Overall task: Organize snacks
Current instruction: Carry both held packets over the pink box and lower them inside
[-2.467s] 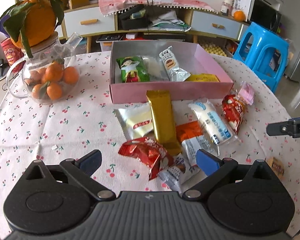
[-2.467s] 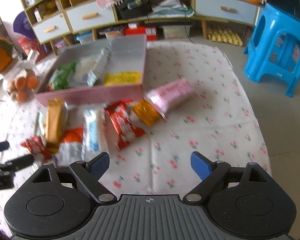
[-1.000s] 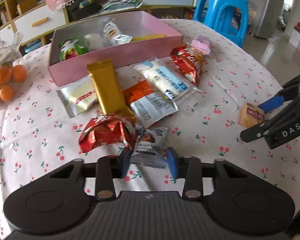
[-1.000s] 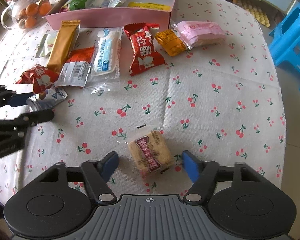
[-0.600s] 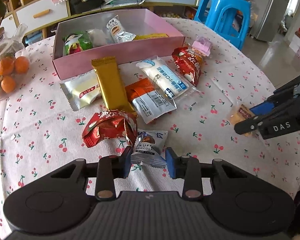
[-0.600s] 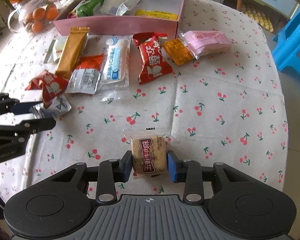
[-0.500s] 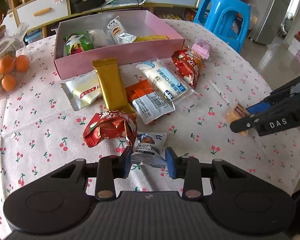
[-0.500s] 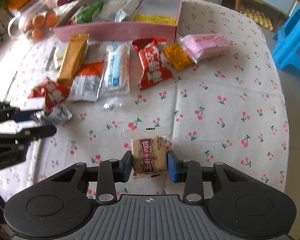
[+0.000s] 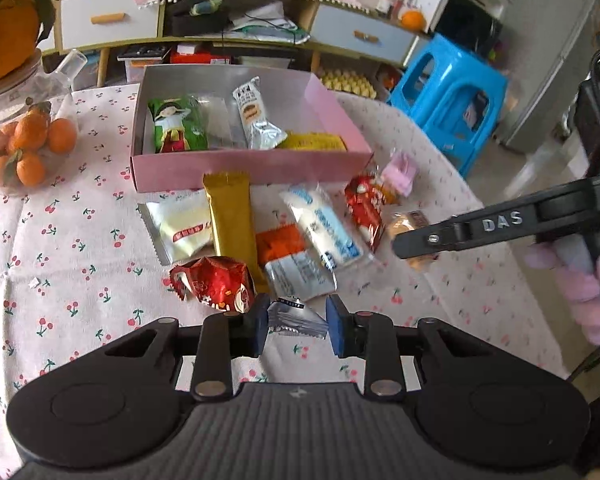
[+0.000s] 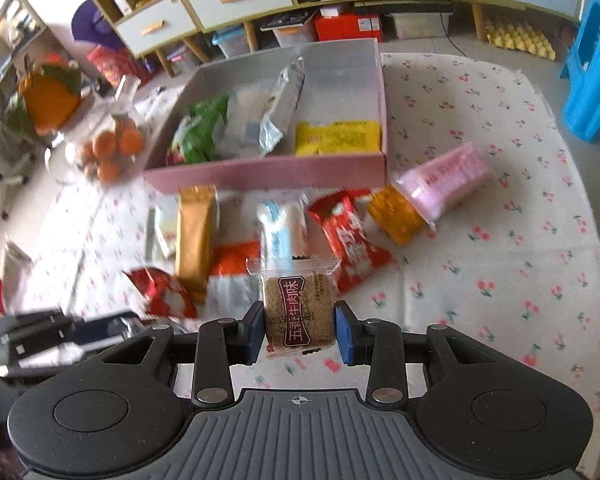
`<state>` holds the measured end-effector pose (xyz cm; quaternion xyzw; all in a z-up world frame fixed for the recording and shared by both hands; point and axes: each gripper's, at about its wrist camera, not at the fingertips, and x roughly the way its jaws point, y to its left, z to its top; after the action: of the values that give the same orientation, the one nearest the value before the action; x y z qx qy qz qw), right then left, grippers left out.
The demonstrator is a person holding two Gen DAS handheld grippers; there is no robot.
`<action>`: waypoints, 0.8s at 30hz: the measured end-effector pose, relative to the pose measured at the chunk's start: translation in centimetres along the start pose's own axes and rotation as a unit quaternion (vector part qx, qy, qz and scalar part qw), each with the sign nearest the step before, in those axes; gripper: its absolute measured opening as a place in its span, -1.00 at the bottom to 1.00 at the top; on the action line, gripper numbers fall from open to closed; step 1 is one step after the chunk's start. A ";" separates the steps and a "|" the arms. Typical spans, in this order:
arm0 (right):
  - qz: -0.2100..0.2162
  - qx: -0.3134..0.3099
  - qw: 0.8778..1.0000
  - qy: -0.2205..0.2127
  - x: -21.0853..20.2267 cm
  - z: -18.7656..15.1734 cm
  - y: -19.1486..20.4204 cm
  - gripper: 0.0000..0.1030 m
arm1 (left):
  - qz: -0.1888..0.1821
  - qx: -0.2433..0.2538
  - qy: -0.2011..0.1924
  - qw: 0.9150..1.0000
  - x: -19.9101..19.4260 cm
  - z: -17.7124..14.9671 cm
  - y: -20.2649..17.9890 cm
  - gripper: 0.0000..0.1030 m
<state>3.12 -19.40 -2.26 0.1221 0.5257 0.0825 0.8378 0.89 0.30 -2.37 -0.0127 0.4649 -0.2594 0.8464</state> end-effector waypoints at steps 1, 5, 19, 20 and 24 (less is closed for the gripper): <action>0.006 0.008 1.000 0.000 0.1 0.3 0.0 -0.32 | -0.003 -0.005 -0.002 1.000 -0.1 0.1 0.1 -0.47; 0.020 0.027 0.999 -0.006 0.4 1.5 0.2 -0.33 | -0.016 -0.029 -0.010 0.999 -0.6 1.0 0.5 -0.48; 0.036 0.114 0.991 -0.062 0.3 5.6 -0.3 -0.32 | 0.005 -0.046 -0.055 0.997 -0.2 6.2 0.6 -0.48; 0.041 0.118 0.990 -0.061 0.4 6.1 -0.4 -0.32 | 0.012 -0.041 -0.056 0.998 0.1 6.9 0.5 -0.48; 0.036 0.117 0.990 -0.068 1.0 8.2 -0.6 -0.32 | 0.034 -0.023 -0.062 0.997 1.7 9.4 0.4 -0.48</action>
<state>10.95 -20.65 0.09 0.2433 0.4689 0.0423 0.8480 9.24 -2.16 1.48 -0.0324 0.4172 -0.2181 0.8817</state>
